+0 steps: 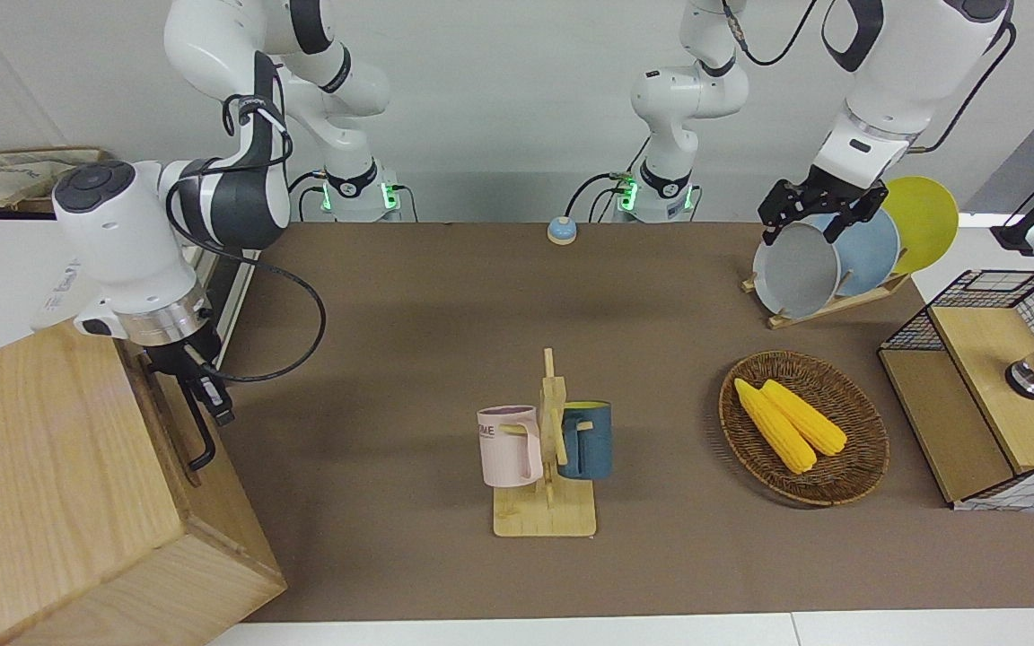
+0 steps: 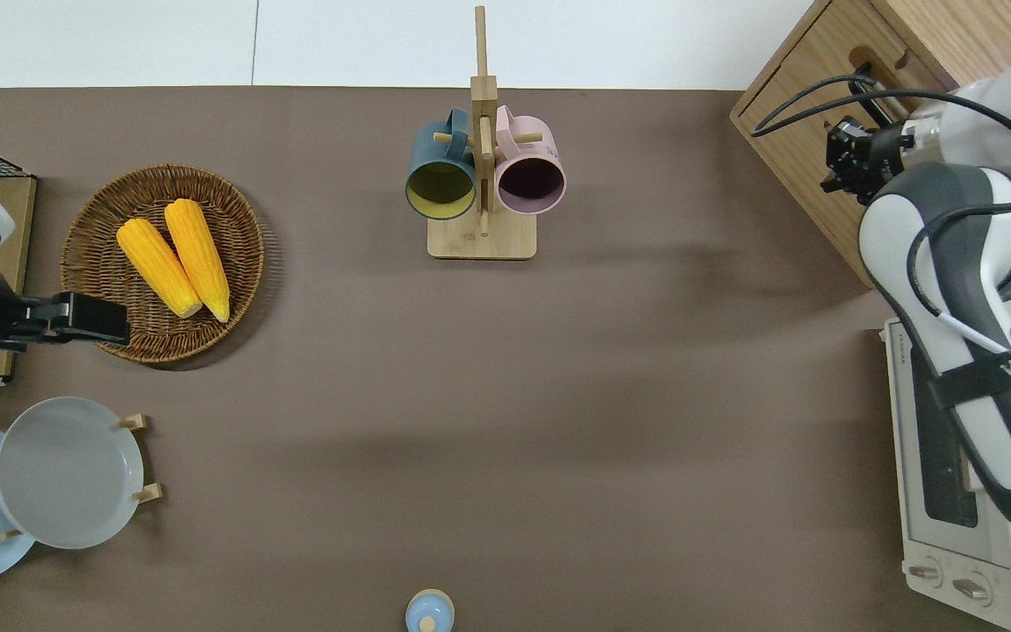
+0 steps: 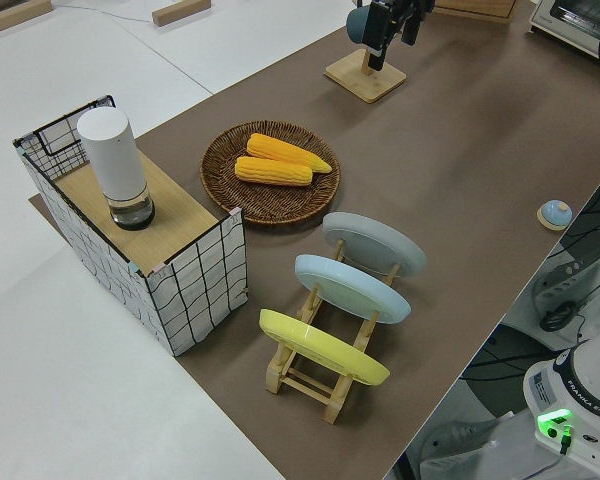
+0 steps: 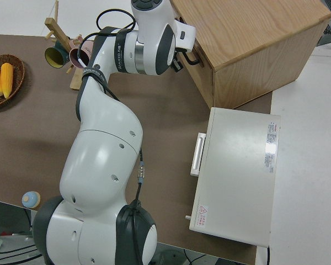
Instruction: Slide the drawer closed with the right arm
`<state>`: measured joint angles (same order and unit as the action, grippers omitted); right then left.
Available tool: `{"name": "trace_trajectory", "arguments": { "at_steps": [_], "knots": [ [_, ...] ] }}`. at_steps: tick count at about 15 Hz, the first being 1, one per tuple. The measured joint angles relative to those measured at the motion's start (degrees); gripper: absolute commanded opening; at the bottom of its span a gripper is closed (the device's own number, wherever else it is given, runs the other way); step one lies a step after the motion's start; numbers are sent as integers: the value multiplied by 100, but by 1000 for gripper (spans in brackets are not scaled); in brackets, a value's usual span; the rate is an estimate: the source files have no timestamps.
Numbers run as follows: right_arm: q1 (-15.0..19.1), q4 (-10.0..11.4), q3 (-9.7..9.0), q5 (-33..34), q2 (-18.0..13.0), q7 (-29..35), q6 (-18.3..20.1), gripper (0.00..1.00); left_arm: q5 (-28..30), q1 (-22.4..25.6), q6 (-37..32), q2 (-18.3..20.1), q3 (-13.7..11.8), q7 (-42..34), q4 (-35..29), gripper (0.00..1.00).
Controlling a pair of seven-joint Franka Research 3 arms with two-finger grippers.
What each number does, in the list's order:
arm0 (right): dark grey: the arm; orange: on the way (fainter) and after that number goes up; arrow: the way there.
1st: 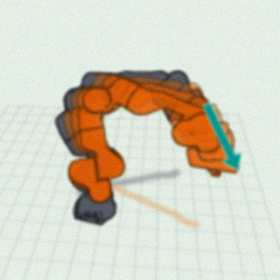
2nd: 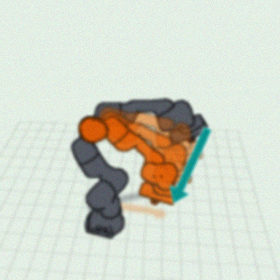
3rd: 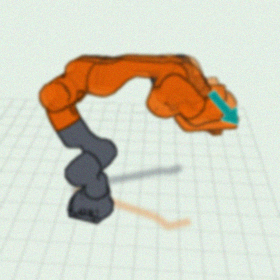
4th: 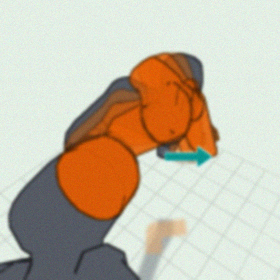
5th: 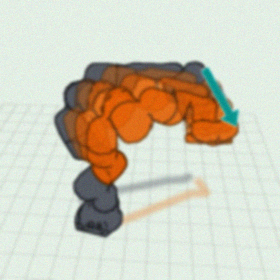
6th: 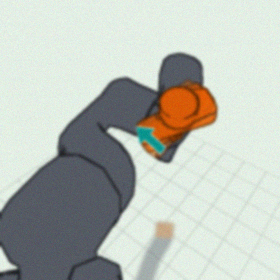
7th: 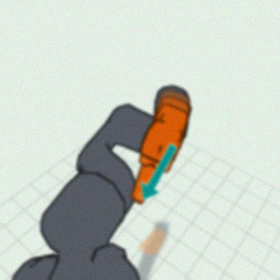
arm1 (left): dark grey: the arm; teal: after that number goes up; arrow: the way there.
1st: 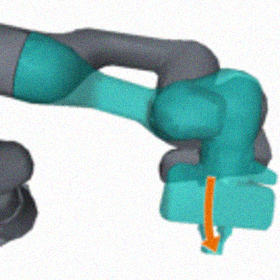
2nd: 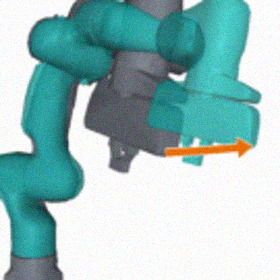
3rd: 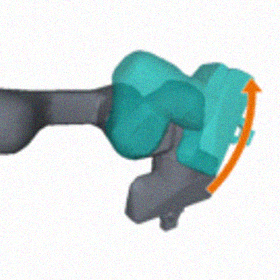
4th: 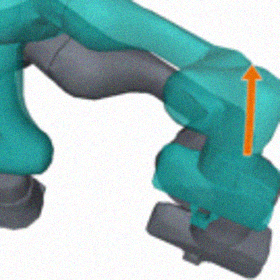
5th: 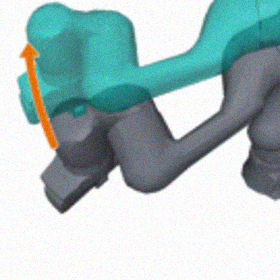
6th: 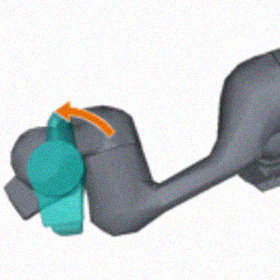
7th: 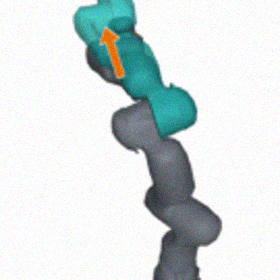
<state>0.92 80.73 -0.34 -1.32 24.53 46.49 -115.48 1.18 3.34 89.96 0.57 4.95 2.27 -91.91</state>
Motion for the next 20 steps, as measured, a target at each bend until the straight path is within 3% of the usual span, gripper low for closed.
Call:
{"name": "trace_trajectory", "arguments": {
  "at_steps": [6, 9, 13, 15, 17, 20],
  "knots": [
    [-725, -39, -1, 7, -181, -429, 724, 0, 0, 0, 0, 0, 0, 0, 0, 998],
    [-1003, 89, -1, 43, -494, -479, 1028, 0, 0, 0, 0, 0, 0, 0, 0, 998],
    [-1355, 275, 1, 325, -1011, -931, 1855, 0, 0, 0, 0, 0, 0, 0, 0, 998],
    [-1381, 407, 19, 348, -1297, -1375, 2111, 0, 0, 0, 0, 0, 0, 0, 0, 995],
    [-1373, 678, 108, 350, -1680, -1966, 2183, 0, 0, 0, 0, 0, 0, 0, 0, 998],
    [-1346, 1059, 371, 349, -2151, -2822, 2238, 0, 0, 0, 0, 0, 0, 0, 0, 998]
  ]
}}
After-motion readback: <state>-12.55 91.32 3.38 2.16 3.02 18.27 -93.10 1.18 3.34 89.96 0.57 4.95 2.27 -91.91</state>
